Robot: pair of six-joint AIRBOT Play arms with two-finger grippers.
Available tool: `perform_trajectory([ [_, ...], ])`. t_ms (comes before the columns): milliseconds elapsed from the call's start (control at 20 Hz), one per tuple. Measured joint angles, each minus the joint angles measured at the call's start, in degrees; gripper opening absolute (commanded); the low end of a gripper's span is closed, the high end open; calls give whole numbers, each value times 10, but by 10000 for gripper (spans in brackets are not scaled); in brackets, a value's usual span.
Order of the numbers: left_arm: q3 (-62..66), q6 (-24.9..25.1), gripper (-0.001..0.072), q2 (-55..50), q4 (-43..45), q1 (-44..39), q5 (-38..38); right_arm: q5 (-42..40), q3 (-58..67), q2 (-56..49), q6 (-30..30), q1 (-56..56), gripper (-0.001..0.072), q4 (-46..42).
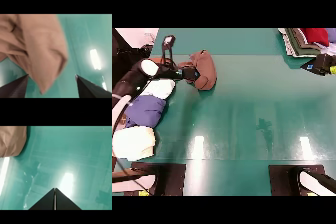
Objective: Fold the shirts.
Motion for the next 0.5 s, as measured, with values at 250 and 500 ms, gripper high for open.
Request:
perform_trajectory([
  [250,54,20,277,-116,-63,10,-14,-1,0,0,0,0,20,-2],
  [500,125,27,23,-149,-99,14,-60,-5,0,0,1,0,19,-2],
])
